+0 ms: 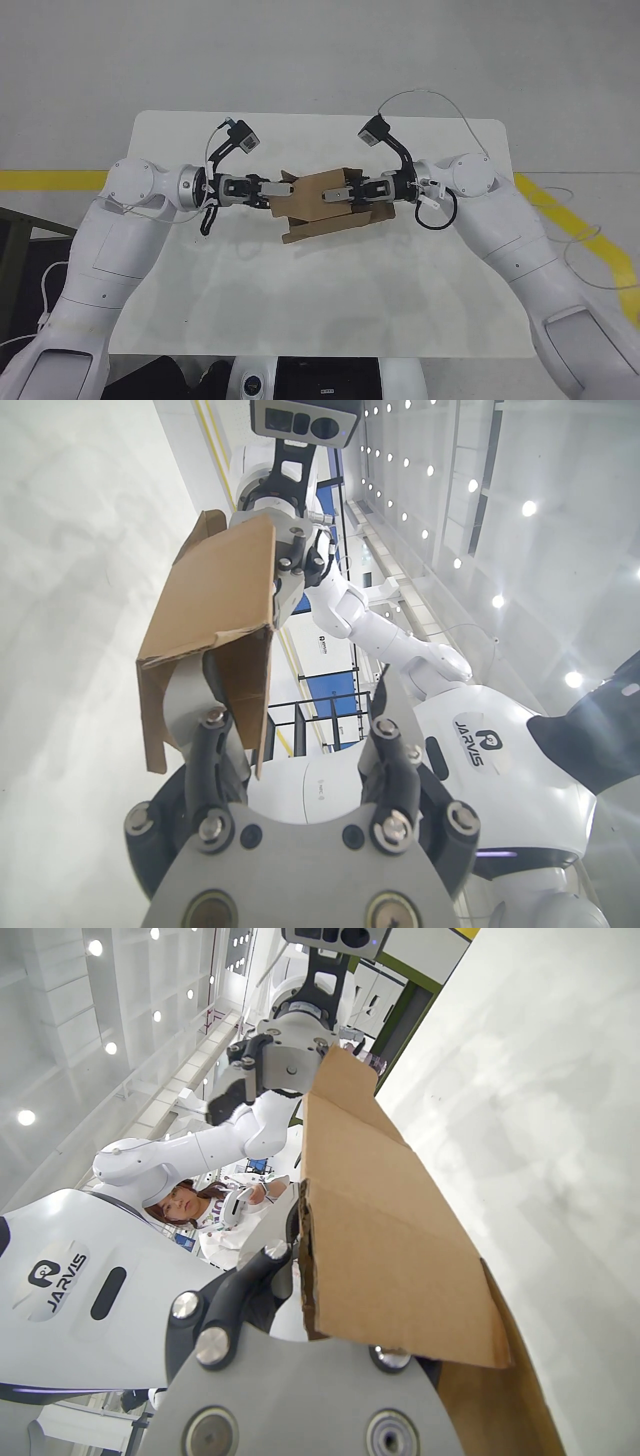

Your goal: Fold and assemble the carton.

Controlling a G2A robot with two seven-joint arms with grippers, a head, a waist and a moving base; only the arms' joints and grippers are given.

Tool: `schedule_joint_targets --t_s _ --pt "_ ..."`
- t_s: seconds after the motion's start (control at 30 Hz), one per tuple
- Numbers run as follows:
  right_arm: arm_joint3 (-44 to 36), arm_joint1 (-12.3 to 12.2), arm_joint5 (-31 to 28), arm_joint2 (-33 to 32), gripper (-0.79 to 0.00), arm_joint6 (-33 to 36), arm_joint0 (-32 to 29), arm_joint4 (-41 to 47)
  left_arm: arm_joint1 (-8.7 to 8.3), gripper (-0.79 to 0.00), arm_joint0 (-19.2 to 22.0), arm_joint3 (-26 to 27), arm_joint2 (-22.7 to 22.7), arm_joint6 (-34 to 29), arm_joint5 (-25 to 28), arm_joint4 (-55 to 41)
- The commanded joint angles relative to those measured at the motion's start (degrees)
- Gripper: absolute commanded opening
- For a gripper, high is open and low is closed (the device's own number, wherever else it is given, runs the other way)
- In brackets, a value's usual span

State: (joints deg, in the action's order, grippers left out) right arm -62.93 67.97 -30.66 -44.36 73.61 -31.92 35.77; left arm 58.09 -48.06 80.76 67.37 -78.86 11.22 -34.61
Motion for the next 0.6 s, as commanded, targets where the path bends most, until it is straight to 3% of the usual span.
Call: schedule_joint_targets --t_s 0.0,0.33,0.57 --pt "0.41 0.22 -0.69 0.10 -0.785 -0.69 0.07 -0.84 -0.03 0.000 -0.14 0.11 0.27 0.08 -0.43 -0.75" --pt "0.85 1.35 -0.39 0.30 -0.785 -8.81 -0.80 -4.65 -0.19 0.000 -0.82 0.49 1.33 -0.54 -2.36 -3.65" --pt "0.34 1.78 0.56 0.42 -0.785 -9.46 -1.08 -6.92 -0.37 0.000 -1.28 1.50 2.52 -0.69 -3.25 -5.36"
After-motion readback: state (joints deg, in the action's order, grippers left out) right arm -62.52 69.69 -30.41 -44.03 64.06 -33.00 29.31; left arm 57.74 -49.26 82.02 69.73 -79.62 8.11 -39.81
